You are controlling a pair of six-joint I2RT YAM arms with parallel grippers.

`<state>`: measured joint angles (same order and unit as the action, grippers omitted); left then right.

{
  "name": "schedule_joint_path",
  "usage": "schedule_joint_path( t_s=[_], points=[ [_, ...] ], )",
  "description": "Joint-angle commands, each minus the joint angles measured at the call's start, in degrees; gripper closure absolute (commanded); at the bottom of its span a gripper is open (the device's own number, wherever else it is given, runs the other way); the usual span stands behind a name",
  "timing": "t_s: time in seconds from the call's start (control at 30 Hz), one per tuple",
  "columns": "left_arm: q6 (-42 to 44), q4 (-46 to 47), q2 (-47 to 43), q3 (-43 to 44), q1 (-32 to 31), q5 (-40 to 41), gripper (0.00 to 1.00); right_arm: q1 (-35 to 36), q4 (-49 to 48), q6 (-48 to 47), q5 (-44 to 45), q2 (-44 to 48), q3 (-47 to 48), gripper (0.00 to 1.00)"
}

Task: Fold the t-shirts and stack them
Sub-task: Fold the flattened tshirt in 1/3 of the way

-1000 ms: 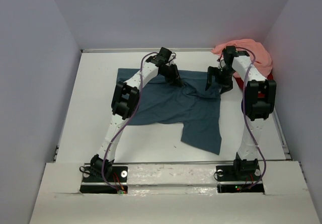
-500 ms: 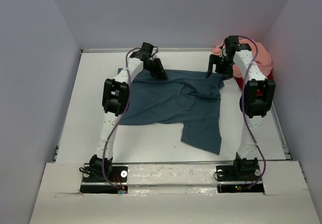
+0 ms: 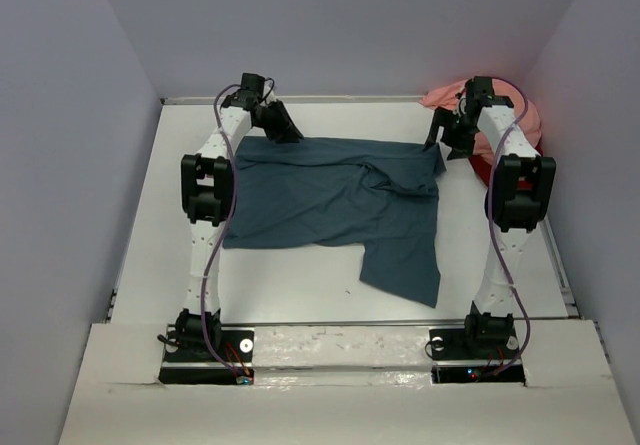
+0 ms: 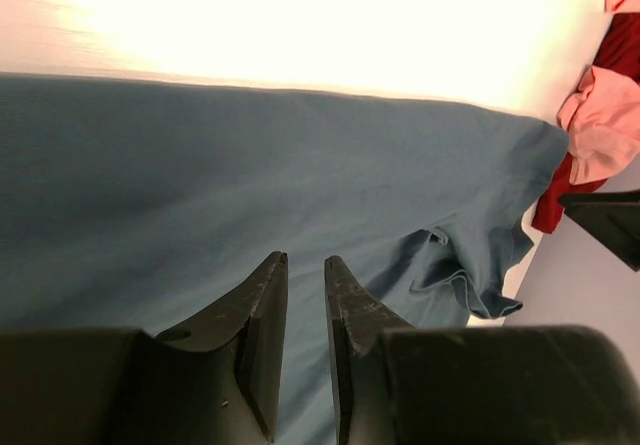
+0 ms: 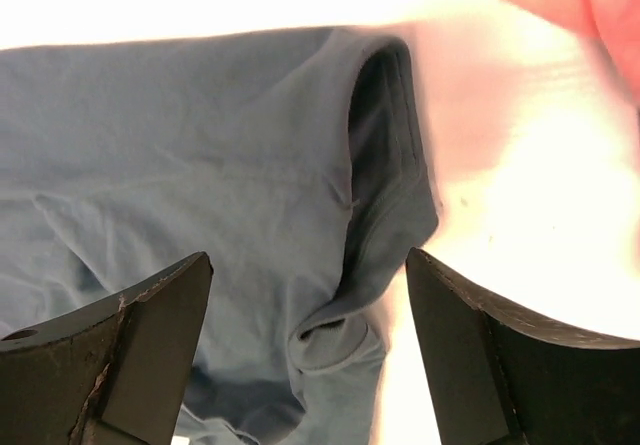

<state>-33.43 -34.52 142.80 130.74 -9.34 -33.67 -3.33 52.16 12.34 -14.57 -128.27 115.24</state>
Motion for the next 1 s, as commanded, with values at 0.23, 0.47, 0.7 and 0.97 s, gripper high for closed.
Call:
schedule_joint_path(
  t_s=[0.23, 0.47, 0.7, 0.97],
  points=[
    [1.0, 0.4, -2.0, 1.8, -0.9, -2.5, 0.69, -0.7, -6.5, 1.6, -4.9, -5.1, 3.8, 0.2],
    [1.3, 0.3, -1.0, 1.8, -0.5, -2.5, 0.69, -1.8, -10.4, 1.6, -6.8, -7.9, 5.4, 0.25],
    [1.3, -0.1, -0.1, 1.5, -0.4, -2.5, 0.68, -1.8, -11.3, 1.7, -7.7, -10.2, 9.2, 0.35],
    [1.8, -2.7, 1.5, 0.0, -0.3, 0.0, 0.69, -1.8, -11.4, 2.3, -9.2, -12.1, 11.1, 0.53]
  ],
)
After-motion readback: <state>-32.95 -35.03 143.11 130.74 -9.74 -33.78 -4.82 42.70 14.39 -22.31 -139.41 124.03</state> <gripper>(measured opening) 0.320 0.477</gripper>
